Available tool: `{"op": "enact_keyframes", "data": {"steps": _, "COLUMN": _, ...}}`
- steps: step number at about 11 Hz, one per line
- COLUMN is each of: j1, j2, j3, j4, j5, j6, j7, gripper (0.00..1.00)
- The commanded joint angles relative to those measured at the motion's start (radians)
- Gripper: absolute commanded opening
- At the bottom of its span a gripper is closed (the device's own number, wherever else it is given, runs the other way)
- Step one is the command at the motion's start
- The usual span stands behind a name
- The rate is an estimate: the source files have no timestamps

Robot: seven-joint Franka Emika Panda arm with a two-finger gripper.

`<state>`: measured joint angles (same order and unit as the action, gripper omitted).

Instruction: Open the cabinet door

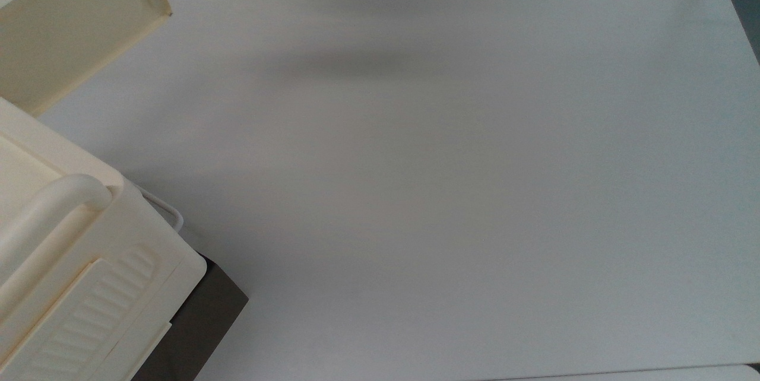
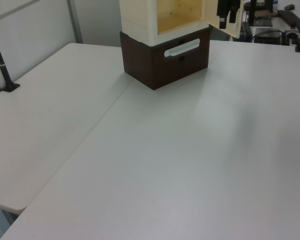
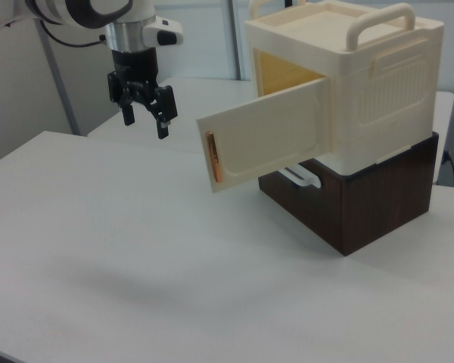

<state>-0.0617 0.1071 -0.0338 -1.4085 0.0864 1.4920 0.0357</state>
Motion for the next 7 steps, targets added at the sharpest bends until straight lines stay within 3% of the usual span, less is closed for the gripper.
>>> {"op": "enact_keyframes", "data": {"steps": 1, "j1": 0.003, "j2": -0.026, "j3": -0.009, "j4": -0.027, "j5": -0.031, "j6": -0.012, "j7": -0.052, "gripper": 1.0}}
{"op": "enact_keyframes", "data": {"steps": 7, "j1": 0.007, "j2": -0.026, "j3": -0.011, "j4": -0.026, "j5": -0.045, "j6": -0.024, "j7": -0.043, "gripper": 1.0}}
